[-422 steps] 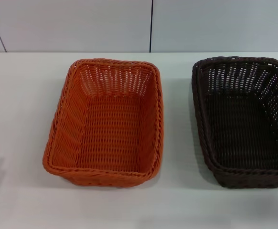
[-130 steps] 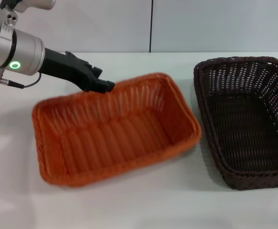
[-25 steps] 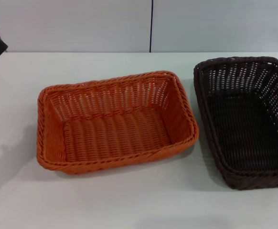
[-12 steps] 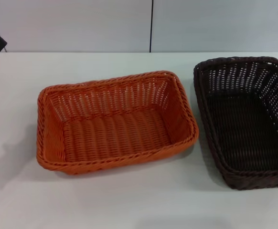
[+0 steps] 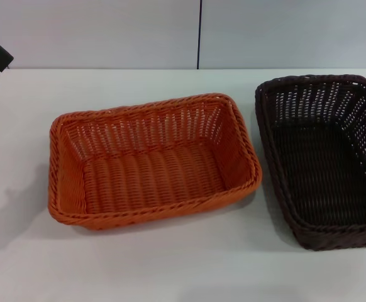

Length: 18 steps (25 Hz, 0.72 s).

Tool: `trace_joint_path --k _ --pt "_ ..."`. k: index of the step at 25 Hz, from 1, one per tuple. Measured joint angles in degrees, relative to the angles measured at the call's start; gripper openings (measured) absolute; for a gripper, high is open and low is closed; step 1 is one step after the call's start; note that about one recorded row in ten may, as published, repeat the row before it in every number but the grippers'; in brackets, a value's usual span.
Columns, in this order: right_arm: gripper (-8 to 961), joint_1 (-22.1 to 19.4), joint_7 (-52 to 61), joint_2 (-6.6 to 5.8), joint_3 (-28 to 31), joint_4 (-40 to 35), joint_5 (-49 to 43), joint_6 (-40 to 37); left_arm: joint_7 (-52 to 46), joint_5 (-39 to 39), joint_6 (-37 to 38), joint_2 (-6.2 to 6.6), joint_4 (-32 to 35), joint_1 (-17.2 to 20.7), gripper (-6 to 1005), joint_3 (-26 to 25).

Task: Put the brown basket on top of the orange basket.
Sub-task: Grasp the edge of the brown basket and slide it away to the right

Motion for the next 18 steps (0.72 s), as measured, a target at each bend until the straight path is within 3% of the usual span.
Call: trace_joint_path --k 5,6,7,11,18 --pt "584 0.2 -2.1 1.67 -1.6 -0.3 0.0 -2.5 0.1 0.0 0.0 -0.02 -0.2 0.0 119 0.0" --pt "584 -0.2 -3.6 2.59 -1.6 -1.9 1.5 -6.1 0.8 0.0 -0.1 0.13 -1.6 0.0 120 0.0" --pt "584 -0.2 -3.6 2.59 -1.6 -1.9 1.5 -6.1 0.9 0.0 -0.1 0.16 -1.8 -0.1 120 0.0" --pt "584 -2.3 -4.0 4.78 -1.8 -10.1 4.1 -16.6 0.9 0.0 -0.3 0.17 -1.9 -0.1 120 0.0" --pt "584 -2.8 -3.3 4.94 -2.0 -13.7 3.7 -24.8 0.9 0.2 -0.6 0.26 -2.1 -0.8 121 0.0"
